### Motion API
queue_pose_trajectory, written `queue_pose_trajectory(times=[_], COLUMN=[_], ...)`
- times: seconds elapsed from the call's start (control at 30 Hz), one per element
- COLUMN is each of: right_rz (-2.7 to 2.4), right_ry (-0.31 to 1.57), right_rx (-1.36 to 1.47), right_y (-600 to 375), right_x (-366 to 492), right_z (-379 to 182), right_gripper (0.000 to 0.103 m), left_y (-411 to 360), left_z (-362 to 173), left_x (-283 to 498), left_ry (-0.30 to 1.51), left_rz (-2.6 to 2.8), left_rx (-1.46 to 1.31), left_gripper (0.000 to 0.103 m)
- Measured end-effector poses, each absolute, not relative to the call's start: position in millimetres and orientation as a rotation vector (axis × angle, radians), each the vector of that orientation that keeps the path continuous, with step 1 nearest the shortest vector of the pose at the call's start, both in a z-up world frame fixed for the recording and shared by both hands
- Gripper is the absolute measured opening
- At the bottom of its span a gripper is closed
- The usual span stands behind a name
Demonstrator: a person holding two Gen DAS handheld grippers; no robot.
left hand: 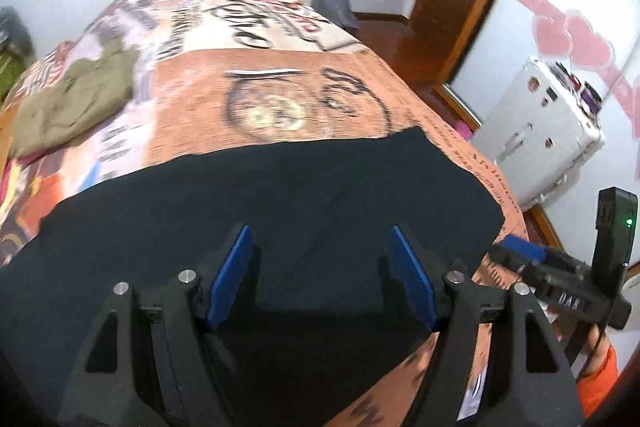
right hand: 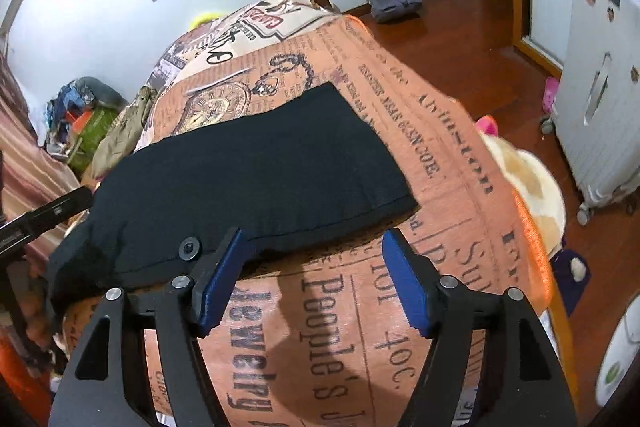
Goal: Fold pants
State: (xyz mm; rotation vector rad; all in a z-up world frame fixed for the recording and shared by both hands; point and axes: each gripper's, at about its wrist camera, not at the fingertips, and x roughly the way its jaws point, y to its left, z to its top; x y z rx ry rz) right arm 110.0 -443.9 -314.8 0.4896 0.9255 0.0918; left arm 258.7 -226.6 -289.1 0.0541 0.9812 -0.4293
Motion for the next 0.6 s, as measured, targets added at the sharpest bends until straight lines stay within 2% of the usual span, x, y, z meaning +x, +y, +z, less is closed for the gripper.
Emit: queue_pose_trajectory(times=[0.1,0.33,0.6], right_rz=[0.098,0.122,0.114], right_ry=[0.947,0.956,0.920], right_rx=[0.531,0.543,0.606], right_y=[-442.7,-437.7,-443.3], right_x=[115.9,127.0,136.0], right_z=[-324.4,-335.8,-339.8], right_gripper=[0.067,0.077,0.077], left_y=[-251.5,-270.8,-276.1], left_z=[-302.9,-322.4,-328.9], left_x=[265.1,266.0,265.5], left_ry=[1.020,1.034,1.024], left_rz=[-0.442,-0.430,-0.434], left_rx=[0.084,0.133,0.169], left_gripper=[0.071,0.073,0.077])
